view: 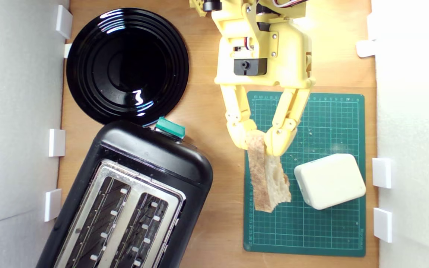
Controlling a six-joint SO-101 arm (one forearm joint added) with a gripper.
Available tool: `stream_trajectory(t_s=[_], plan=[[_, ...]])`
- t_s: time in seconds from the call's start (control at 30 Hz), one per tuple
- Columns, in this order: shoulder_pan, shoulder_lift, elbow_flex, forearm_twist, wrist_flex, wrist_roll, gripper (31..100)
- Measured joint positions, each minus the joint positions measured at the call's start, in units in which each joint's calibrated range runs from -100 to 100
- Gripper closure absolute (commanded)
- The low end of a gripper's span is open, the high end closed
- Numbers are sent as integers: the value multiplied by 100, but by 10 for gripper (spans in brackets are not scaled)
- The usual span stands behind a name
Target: Pick bread and place in toaster
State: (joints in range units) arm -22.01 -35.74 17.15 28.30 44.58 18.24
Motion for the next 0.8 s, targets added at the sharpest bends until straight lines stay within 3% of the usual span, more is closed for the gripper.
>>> stream_trajectory(t_s=[0.4, 0.53, 0.67, 0.8], plan=[[46, -17, -555, 1004, 407, 243, 740], [366, -17, -638, 1466, 407, 331, 735], [375, -17, -647, 1599, 424, 590, 738], [769, -17, -647, 1626, 432, 781, 739]])
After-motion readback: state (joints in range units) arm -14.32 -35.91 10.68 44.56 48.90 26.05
